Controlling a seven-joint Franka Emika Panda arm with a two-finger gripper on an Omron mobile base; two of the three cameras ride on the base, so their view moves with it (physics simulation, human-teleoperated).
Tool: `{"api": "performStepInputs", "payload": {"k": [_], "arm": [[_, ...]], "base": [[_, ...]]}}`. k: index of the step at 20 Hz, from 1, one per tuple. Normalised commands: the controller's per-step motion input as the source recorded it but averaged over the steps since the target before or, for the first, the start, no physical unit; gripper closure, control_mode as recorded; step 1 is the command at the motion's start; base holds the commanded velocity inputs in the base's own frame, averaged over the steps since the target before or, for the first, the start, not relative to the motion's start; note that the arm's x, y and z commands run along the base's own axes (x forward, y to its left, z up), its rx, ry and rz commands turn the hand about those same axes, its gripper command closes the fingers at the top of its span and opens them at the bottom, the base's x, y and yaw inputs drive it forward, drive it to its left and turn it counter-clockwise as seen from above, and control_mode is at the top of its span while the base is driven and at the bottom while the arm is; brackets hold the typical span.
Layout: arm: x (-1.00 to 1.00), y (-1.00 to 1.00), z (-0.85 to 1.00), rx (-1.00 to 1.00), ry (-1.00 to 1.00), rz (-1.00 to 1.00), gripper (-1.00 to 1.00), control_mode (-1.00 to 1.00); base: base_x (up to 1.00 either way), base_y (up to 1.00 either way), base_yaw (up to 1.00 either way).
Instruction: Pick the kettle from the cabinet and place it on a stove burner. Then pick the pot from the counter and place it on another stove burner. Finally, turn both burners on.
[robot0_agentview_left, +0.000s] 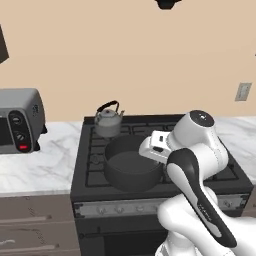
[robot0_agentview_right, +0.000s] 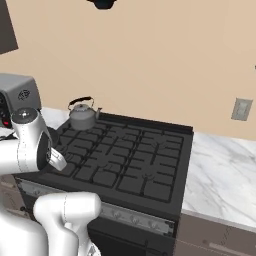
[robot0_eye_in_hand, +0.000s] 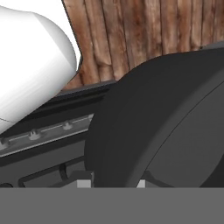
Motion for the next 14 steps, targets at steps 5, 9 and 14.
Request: {"api": "performStepInputs", "payload": {"k": [5,9,14], "arm": [[0.00,0.00,0.00,0.00,0.00,0.00,1.00,1.00],[0.00,0.00,0.00,0.00,0.00,0.00,1.00,1.00],[0.00,0.00,0.00,0.00,0.00,0.00,1.00,1.00]], "base": [[0.00,-0.37,0.00],[-0.01,-0.48,0.00],[0.00,-0.46,0.00]]}}
